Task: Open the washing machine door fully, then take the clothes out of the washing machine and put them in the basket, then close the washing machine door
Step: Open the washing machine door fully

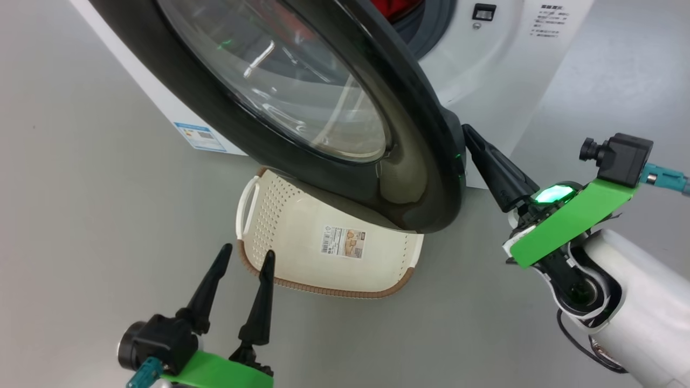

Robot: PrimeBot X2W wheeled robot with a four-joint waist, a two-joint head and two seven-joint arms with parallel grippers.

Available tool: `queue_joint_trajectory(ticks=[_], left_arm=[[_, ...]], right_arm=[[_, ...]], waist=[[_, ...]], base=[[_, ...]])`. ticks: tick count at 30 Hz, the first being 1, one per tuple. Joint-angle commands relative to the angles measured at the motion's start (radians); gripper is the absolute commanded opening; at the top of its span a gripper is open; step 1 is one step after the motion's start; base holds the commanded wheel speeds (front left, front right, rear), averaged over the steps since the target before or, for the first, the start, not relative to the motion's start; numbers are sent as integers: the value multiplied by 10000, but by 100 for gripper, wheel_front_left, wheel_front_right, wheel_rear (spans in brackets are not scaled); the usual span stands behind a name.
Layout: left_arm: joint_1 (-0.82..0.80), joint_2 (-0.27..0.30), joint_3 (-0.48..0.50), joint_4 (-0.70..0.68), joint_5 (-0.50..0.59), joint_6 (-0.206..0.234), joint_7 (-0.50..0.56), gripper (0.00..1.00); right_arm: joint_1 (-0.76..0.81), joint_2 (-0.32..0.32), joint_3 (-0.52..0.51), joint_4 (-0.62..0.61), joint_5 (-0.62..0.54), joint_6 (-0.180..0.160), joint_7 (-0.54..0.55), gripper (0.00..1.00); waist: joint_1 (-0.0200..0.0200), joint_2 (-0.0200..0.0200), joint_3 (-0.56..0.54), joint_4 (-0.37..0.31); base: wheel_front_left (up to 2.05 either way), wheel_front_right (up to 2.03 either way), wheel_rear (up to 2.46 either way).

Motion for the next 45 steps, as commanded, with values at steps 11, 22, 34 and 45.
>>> queue_joint_trajectory(ticks=[11, 22, 34, 45], left_arm=[[-129, 102, 94, -334, -184, 183, -122, 100], [191, 102, 38, -381, -238, 313, -122, 100], [665, 102, -58, -313, -266, 547, -122, 100], [1114, 102, 186, -358, -353, 774, -122, 100]], right_arm=[[-411, -414, 1602, -581, 917, 75, 98, 0], [-325, -511, 2577, -899, 1156, 75, 0, 0], [-133, -388, 3331, -1076, 1465, 75, -42, 0], [-88, 61, 3965, -1175, 1671, 75, 21, 0]], waist=[[0, 0, -148, 388], [0, 0, -444, 978], [0, 0, -944, 2139], [0, 0, -1314, 2958]], base=[[0, 0, 0], [0, 0, 0], [0, 0, 0], [0, 0, 0]])
